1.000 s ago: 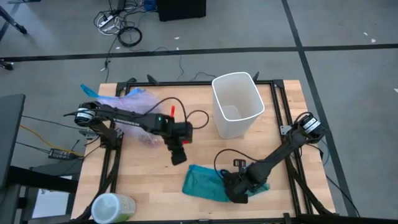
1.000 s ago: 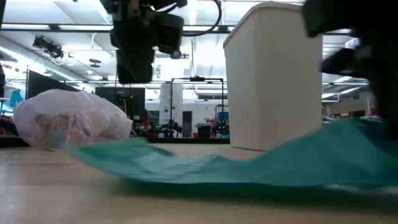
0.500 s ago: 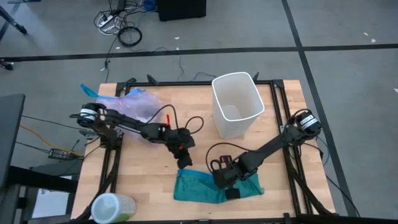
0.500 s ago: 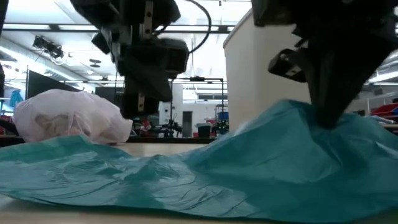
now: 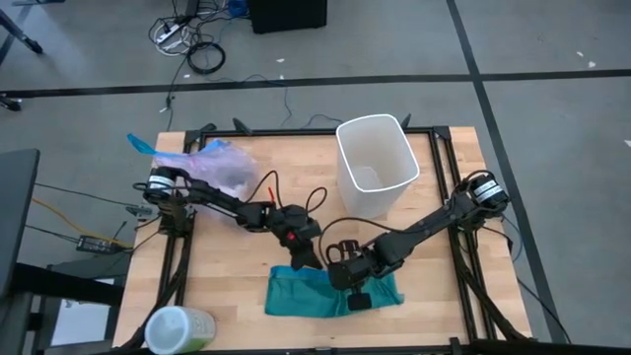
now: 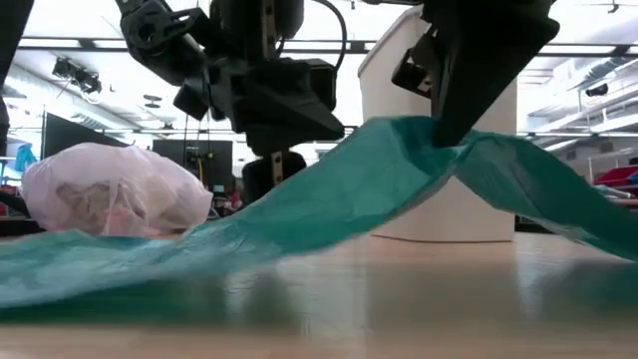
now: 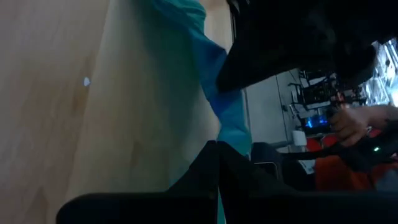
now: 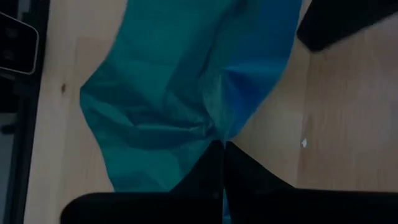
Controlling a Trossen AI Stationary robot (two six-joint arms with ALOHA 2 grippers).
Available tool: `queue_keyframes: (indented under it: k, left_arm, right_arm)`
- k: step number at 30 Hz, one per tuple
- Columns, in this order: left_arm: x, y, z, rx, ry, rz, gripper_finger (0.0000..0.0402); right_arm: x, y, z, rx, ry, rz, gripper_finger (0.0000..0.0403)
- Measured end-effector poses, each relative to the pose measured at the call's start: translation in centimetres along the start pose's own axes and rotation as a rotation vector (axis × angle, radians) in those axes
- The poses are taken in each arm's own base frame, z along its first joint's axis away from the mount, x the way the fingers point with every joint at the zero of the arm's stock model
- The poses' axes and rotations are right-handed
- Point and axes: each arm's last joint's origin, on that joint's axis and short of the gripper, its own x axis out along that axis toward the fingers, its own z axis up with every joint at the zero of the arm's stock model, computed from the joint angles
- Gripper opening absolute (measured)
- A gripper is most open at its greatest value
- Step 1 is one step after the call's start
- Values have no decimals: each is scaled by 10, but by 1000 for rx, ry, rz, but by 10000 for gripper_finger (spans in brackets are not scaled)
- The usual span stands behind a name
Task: Place trash/remove bag and relplace
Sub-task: Put the blue trash bag into the white trash bin
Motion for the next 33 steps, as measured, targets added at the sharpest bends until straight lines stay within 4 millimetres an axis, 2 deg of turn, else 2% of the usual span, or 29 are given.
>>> queue_keyframes:
  k: [11,19,33]
  left_arm:
    - [3,-3,2,106,3,-99,8]
    - [9,5,-1,198,3,-86,11]
    - [12,5,-3,300,40,-145,109]
  right_arm:
    - [0,1,-1,3,6,-2,0]
    - [0,1,-1,3,7,-2,0]
    - [0,1,-1,3,6,-1,0]
